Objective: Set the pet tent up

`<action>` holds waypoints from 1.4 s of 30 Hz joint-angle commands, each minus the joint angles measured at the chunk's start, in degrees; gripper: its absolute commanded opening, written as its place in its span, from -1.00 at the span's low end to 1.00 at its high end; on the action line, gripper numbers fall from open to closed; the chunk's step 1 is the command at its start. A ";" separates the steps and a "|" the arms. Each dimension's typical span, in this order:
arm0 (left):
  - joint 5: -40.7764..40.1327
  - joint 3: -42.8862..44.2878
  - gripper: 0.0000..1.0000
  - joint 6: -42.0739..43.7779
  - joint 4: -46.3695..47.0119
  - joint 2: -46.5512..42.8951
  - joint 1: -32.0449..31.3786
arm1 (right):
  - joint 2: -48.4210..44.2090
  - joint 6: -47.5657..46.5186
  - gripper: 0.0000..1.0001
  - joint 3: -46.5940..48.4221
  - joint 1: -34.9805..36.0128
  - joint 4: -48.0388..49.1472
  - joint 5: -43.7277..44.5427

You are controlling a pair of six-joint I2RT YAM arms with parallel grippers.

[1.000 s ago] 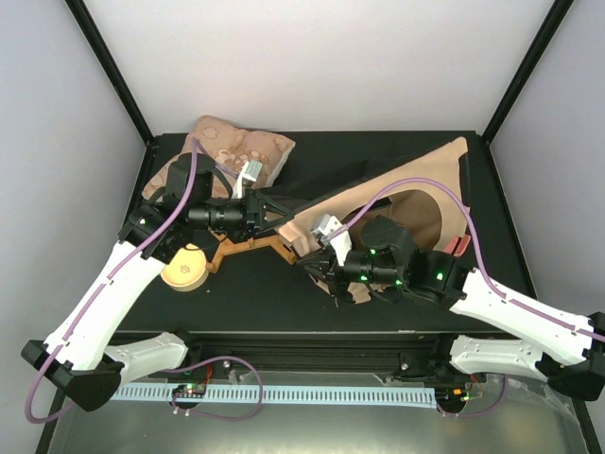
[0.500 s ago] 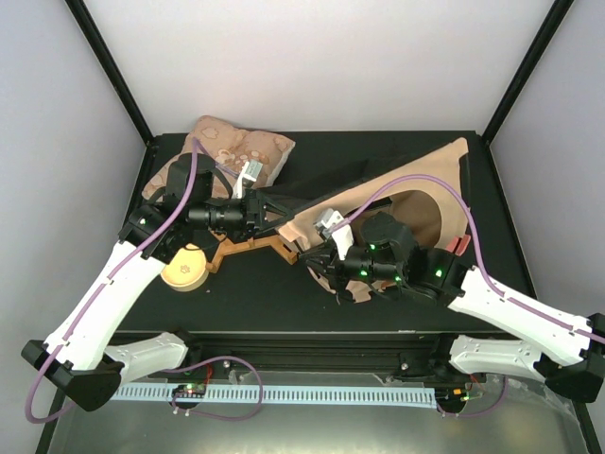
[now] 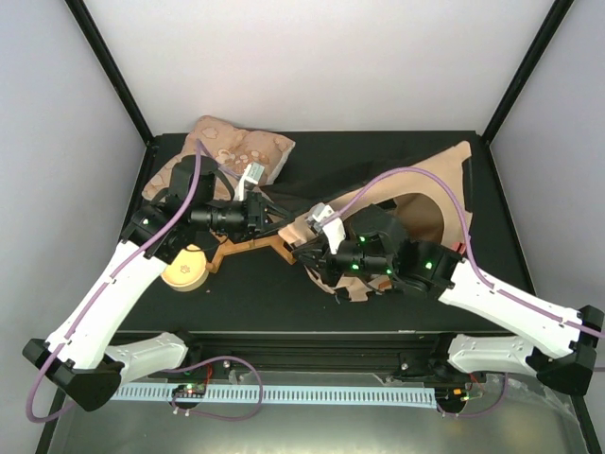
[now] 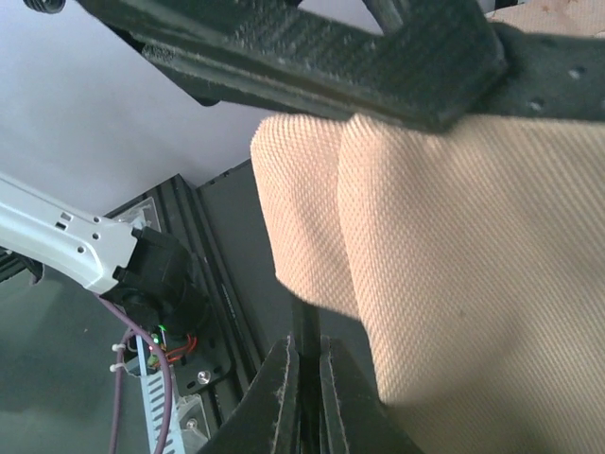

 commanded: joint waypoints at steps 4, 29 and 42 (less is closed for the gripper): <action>2.08 -0.09 -0.96 2.12 0.26 -1.12 0.13 | 4.59 4.45 -0.97 5.68 -1.15 -3.18 0.64; -9.85 -17.14 0.32 2.84 20.80 -16.49 0.39 | 3.52 6.95 -0.97 1.65 -1.13 4.09 2.76; -10.69 -13.14 -0.37 3.85 22.45 -11.22 0.43 | 3.51 6.31 -0.98 1.65 -1.12 2.70 1.77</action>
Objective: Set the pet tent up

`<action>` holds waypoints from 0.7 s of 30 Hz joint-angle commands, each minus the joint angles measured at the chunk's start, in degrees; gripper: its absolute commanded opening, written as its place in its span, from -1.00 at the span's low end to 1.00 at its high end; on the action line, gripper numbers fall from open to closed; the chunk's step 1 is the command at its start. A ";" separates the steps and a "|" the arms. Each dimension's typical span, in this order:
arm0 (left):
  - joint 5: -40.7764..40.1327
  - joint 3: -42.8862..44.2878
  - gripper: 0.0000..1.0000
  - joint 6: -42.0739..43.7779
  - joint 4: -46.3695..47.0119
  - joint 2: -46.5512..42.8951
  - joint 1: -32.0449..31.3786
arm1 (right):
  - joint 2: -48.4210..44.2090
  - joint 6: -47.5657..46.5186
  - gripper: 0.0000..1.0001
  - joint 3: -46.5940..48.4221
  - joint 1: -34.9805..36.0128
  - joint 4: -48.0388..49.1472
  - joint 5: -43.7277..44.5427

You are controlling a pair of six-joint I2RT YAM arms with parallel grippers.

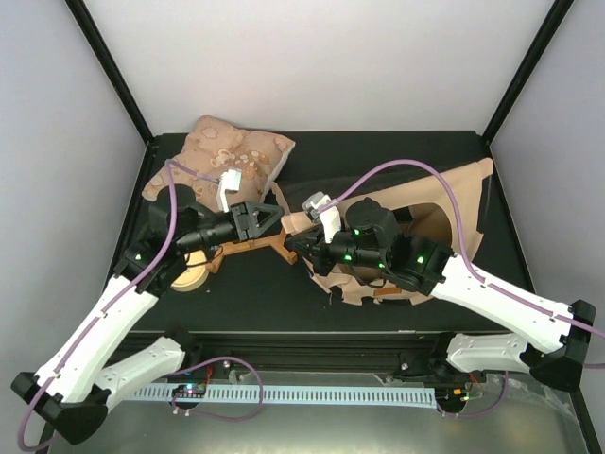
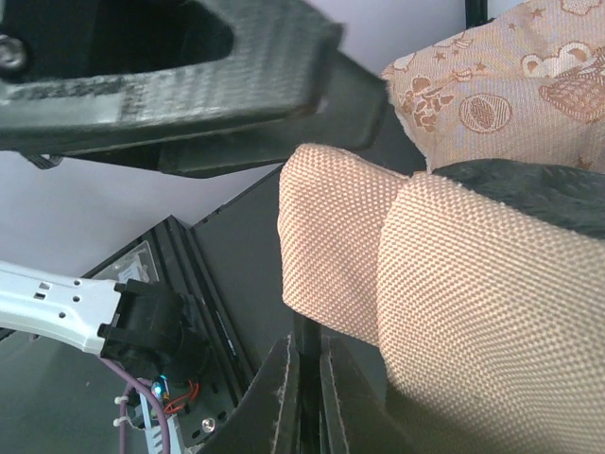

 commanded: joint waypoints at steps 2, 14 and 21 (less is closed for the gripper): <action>1.10 4.27 -0.40 1.42 1.15 3.25 0.08 | -0.18 1.17 -0.97 -0.54 -0.29 -1.11 0.25; 3.75 5.31 -0.90 5.08 -3.91 4.69 0.03 | -0.06 1.65 -0.97 -0.17 -0.23 -0.55 0.83; 5.38 4.11 -0.88 6.65 -4.97 4.49 -0.17 | 0.78 2.11 -0.97 0.70 -0.29 -0.60 1.01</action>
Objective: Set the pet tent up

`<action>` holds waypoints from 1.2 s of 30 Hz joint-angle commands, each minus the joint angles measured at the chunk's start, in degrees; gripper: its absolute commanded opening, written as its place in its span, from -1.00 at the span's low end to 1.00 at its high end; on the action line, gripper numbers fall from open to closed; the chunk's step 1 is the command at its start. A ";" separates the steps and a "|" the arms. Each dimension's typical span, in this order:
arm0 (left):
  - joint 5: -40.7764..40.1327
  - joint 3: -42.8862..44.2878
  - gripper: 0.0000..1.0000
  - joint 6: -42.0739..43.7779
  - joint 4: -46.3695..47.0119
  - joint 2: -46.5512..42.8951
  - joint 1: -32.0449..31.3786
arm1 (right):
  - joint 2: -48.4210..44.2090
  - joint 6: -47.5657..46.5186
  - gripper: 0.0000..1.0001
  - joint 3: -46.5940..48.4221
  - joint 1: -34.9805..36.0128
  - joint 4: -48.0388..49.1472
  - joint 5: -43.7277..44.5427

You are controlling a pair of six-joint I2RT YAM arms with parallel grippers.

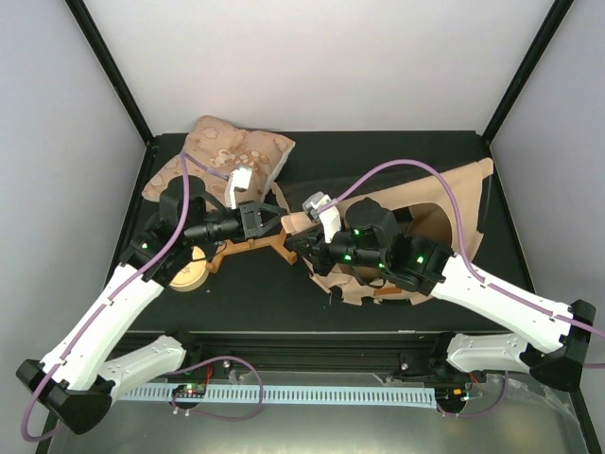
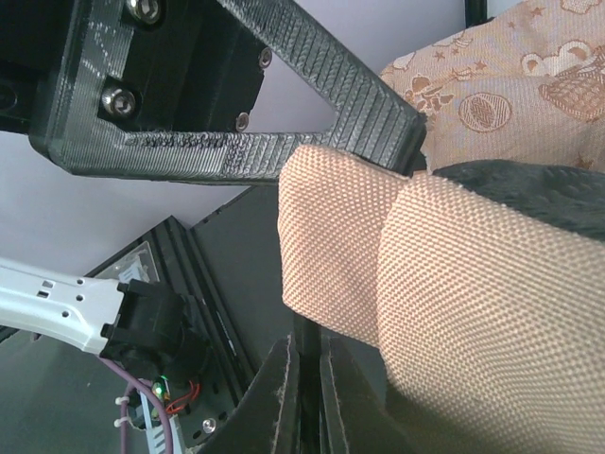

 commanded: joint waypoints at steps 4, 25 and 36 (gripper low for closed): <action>1.73 0.63 -0.81 3.39 -2.19 -0.69 -0.41 | 1.58 2.04 -0.97 1.47 -0.22 -1.09 0.34; 2.21 2.95 -0.97 -2.80 3.92 1.21 0.22 | 1.38 1.33 -0.97 0.81 -0.22 -0.53 -0.22; 4.40 1.48 -0.97 0.38 -0.27 2.02 -1.05 | 1.73 1.58 -0.97 1.75 -0.22 0.28 0.86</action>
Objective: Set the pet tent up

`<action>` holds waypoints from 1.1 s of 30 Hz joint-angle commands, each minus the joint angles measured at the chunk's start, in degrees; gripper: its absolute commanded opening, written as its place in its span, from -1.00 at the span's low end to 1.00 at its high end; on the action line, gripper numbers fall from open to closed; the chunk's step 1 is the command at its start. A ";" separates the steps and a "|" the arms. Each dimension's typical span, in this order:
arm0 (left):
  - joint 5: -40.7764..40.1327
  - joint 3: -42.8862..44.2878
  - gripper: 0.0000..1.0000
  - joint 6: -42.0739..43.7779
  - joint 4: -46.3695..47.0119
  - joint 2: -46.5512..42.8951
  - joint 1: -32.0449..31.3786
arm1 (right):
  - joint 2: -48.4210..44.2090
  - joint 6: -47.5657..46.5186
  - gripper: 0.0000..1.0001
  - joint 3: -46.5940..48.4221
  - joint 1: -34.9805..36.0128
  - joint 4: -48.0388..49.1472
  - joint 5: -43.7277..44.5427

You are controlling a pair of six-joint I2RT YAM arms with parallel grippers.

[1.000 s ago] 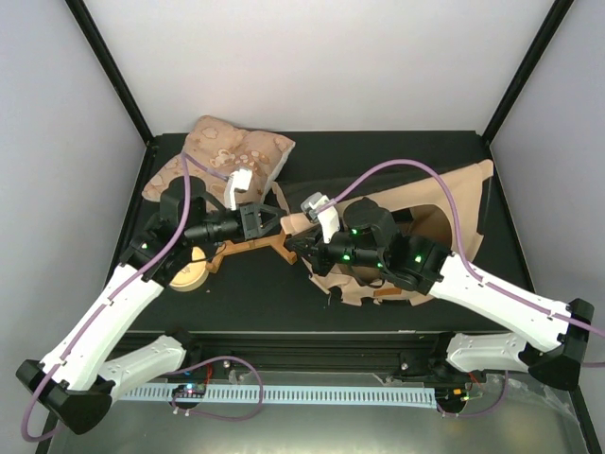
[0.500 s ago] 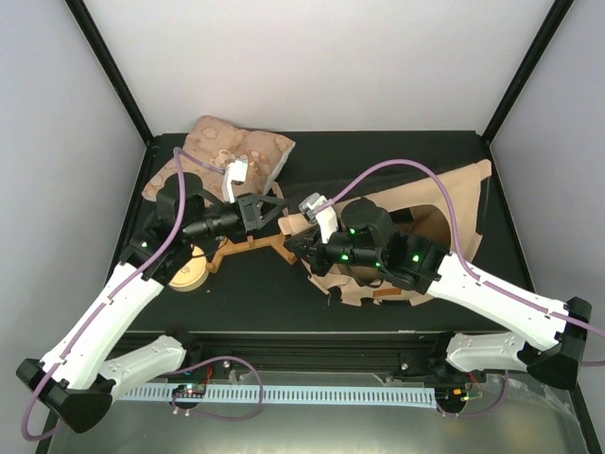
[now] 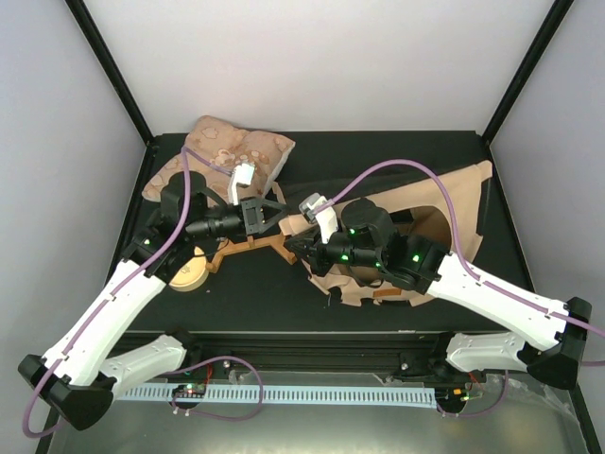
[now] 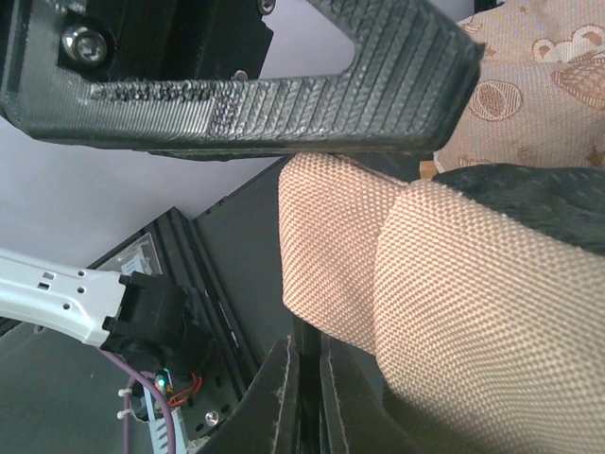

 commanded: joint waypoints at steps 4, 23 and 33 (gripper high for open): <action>2.71 -0.38 -0.97 1.71 -2.63 0.36 -1.60 | 0.22 2.78 -0.97 0.96 -0.27 0.95 4.05; -3.96 -5.63 -0.31 -1.94 0.43 -5.00 -2.99 | -2.61 3.07 -0.97 -3.38 -0.27 7.17 7.59; -1.77 -10.82 0.00 -7.06 7.44 -6.74 -3.07 | -2.37 3.01 -0.97 -3.58 -0.22 7.12 6.02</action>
